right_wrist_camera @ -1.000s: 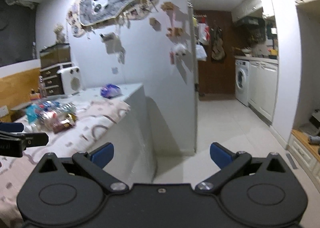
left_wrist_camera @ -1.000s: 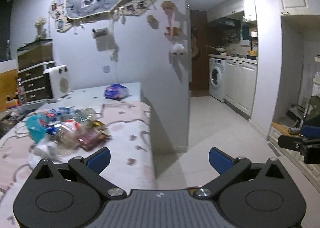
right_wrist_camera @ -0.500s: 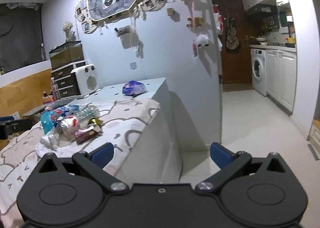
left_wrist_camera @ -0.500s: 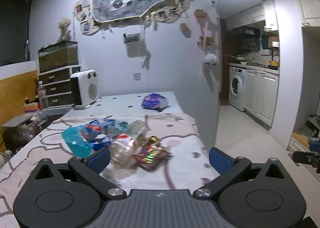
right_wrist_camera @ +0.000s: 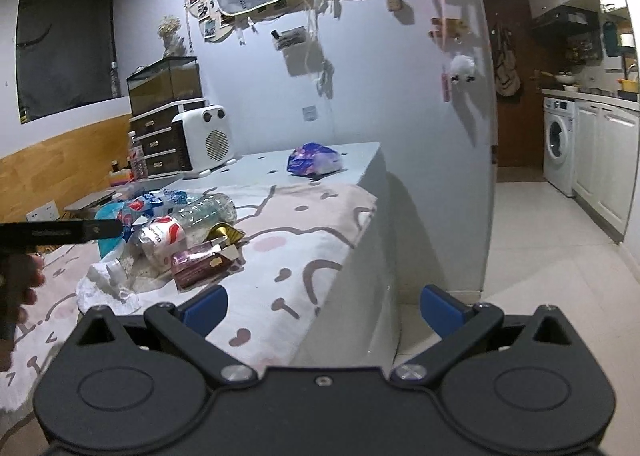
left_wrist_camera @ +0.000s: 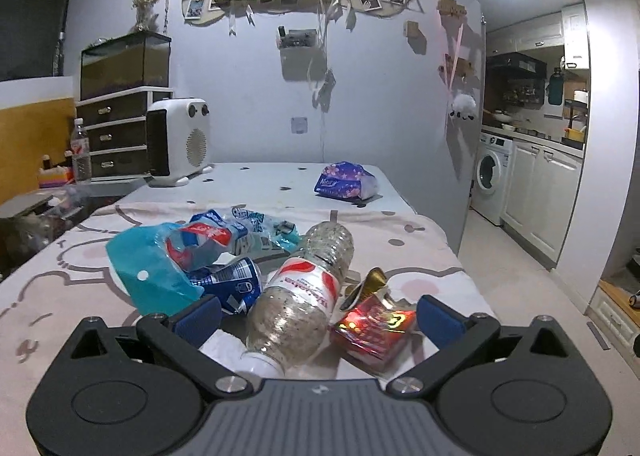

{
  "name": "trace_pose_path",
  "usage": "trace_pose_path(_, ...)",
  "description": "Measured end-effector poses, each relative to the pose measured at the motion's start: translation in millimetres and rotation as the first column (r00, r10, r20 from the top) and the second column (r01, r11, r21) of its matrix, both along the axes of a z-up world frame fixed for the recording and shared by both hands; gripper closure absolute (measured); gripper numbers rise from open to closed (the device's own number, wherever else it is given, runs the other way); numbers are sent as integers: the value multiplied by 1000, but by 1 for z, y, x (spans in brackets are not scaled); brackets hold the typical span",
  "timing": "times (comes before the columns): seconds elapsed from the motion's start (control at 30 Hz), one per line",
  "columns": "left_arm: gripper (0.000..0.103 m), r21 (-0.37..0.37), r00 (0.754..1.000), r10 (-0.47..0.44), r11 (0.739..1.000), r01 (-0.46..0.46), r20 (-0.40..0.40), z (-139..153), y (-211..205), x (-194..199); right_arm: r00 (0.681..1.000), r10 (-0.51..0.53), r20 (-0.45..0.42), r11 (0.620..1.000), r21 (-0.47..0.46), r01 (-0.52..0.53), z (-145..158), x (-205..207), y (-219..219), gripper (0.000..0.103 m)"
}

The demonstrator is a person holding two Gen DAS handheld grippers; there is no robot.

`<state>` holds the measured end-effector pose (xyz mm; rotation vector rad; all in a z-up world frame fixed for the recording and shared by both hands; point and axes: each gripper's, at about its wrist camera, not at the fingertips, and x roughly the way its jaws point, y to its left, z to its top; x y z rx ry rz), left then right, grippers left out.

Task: Collect trash
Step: 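Grasp the clear plastic bottle on the bed with the left tool, then grasp the red foil snack wrapper with the right tool while the left tool holds the bottle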

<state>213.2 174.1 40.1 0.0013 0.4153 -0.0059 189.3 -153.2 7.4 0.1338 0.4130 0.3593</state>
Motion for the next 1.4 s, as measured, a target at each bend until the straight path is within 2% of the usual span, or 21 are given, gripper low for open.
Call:
trace_pose_path(0.2,22,-41,999,-16,999,15,-31,-24,17,10,999,33,-1,999,-17,-34,-3,23,24,0)
trace_pose_path(0.3,23,-42,997,-23,999,20,-73,-35,24,13,999,51,5,998,-47,-50,-3,36,41,0)
trace_pose_path(0.4,29,-73,995,-27,997,20,-91,-39,29,14,999,50,9,996,-72,-49,-1,52,60,0)
trace_pose_path(0.5,34,-66,995,-21,998,14,-96,-41,29,14,998,69,-9,994,-81,-69,2,72,79,0)
trace_pose_path(0.7,48,-91,995,8,996,-17,-95,-41,37,12,991,111,-76,993,37,-108,5,114,110,1)
trace_pose_path(0.77,51,-93,995,10,995,-18,-95,-40,37,12,987,123,-102,991,66,-117,2,127,121,10)
trace_pose_path(0.9,54,-80,994,-1,997,-8,-113,-41,34,15,976,138,-169,988,87,-125,-9,147,142,13)
trace_pose_path(1.0,56,-64,987,-3,998,-8,-162,-46,31,19,962,131,-239,989,98,-110,-20,159,155,19)
trace_pose_path(1.1,65,-52,985,-1,999,-8,-175,-48,30,19,951,115,-287,989,123,-83,-29,165,160,21)
trace_pose_path(1.13,69,-57,985,-2,998,-8,-172,-48,30,18,948,120,-294,987,134,-83,-30,166,161,26)
trace_pose_path(1.2,69,-75,987,-4,997,-9,-163,-47,33,17,946,137,-295,985,143,-98,-32,164,165,41)
trace_pose_path(1.23,69,-80,987,-1,997,-12,-159,-47,34,16,944,142,-299,985,140,-104,-32,164,166,53)
trace_pose_path(1.27,69,-89,988,-2,996,-12,-157,-47,36,16,942,146,-302,984,141,-108,-32,164,167,61)
trace_pose_path(1.33,69,-98,988,-5,995,-11,-157,-46,36,16,942,156,-297,983,143,-118,-31,160,163,71)
trace_pose_path(1.4,69,-96,987,-7,995,-9,-158,-47,36,16,937,177,-302,978,159,-133,-29,157,155,76)
